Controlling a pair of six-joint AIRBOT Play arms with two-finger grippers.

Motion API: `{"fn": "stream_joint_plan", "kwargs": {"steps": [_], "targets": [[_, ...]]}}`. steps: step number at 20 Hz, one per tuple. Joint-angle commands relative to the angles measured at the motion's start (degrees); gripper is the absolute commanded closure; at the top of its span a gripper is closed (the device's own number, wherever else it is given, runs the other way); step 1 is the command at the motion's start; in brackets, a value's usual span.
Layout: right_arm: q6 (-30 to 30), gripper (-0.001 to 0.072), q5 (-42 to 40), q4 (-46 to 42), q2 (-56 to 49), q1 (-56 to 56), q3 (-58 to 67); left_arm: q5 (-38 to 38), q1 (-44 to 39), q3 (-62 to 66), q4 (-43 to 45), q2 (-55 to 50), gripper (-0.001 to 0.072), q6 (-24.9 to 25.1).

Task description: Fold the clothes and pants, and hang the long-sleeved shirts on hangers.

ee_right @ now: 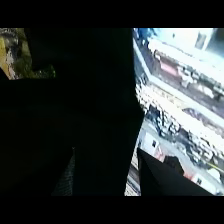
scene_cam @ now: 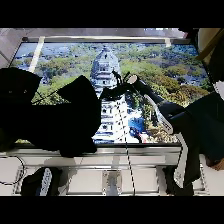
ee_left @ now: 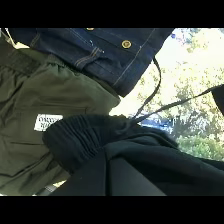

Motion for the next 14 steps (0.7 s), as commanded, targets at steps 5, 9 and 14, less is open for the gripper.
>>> {"fn": "stream_joint_plan", "kwargs": {"steps": [5, 9, 14], "targets": [[5.6, 0.0305, 1.9, 2.1, -8.1, 2.1, 9.1, 0.1, 0.1, 0.5, -0.1, -0.1, 0.0698, 0.1], [8.3, 0.0333, 0.2, 2.6, -10.4, 3.9, 12.5, 0.0, 0.1, 0.5, -0.3, -0.1, 0.0698, 0.1], [6.4, 0.0683, 1.4, 2.5, -9.5, 3.6, 12.4, 0.2, 0.1, 0.5, -0.2, -0.1, 0.0698, 0.3]]}}
